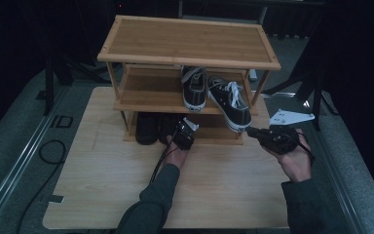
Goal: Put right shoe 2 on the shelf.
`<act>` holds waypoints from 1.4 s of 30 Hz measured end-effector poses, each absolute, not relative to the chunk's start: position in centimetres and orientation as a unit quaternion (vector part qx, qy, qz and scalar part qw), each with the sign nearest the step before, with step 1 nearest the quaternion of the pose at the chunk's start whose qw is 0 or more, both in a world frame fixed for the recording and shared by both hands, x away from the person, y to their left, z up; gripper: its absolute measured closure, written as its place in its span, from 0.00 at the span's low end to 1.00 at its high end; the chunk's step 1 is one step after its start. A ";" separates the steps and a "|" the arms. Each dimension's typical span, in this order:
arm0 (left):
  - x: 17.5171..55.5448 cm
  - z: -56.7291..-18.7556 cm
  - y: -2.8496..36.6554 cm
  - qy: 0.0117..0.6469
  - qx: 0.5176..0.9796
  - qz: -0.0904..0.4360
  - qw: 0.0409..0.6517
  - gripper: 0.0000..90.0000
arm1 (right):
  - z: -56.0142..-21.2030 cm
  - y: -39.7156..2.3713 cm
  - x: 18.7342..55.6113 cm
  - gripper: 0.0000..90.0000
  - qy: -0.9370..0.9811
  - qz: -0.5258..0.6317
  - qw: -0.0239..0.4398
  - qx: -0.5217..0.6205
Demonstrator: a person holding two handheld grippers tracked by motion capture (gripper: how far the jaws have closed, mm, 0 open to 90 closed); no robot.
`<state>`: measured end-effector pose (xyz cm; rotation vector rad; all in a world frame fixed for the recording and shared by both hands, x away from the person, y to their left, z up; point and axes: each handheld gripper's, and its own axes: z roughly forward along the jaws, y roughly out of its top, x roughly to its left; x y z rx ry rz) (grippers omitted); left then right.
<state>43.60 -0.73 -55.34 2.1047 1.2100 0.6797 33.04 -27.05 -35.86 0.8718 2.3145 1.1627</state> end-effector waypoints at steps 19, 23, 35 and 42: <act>43.6 -55.3 -0.8 0.459 0.794 0.257 0.304 1.00 | -36.3 -25.0 34.2 1.00 0.834 0.428 0.182 0.297; 43.6 -55.3 -0.8 0.459 0.794 0.257 0.304 1.00 | -36.2 -24.6 34.4 1.00 0.833 0.433 0.180 0.294; 43.6 -55.3 -0.8 0.460 0.794 0.257 0.305 1.00 | -36.2 -23.2 34.8 1.00 0.832 0.439 0.189 0.283; 43.6 -55.4 -0.8 0.459 0.793 0.258 0.305 1.00 | -36.4 -22.8 35.3 1.00 0.827 0.446 0.189 0.286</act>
